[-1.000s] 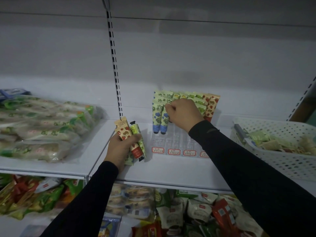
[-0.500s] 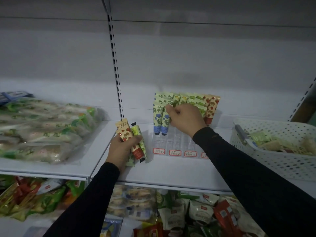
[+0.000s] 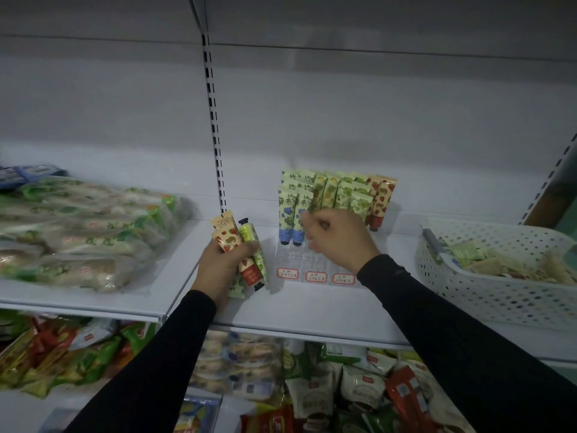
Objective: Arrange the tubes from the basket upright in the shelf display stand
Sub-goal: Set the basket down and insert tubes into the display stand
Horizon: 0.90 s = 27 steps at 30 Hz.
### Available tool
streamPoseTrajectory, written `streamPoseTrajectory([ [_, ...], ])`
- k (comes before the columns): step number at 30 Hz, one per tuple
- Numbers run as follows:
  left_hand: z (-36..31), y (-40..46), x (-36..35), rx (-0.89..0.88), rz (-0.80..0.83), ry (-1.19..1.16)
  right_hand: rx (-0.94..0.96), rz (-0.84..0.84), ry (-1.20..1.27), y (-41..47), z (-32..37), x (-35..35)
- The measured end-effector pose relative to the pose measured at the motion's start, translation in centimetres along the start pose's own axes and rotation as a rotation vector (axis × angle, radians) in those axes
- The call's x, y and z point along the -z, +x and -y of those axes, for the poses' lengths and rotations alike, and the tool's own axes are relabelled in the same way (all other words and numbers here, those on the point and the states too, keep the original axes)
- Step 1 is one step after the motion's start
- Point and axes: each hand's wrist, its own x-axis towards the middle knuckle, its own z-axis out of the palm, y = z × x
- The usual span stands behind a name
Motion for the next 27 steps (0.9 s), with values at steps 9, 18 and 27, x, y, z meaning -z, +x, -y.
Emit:
streamPoseTrajectory([
  [9,-1.9,-2.7,-1.5,-0.010,0.201,0.041,-0.025,0.245,0.219,-2.2,2.6,-1.2],
  [18,-2.1,-2.4,-1.8,0.099,0.223,-0.072,-0.121,0.597,0.342,-2.8,2.1,-0.6],
  [27,-1.8,-1.9,-1.4,0.083,0.093,-0.084,-0.091,0.525,0.094,-2.3,1.6,1.5],
])
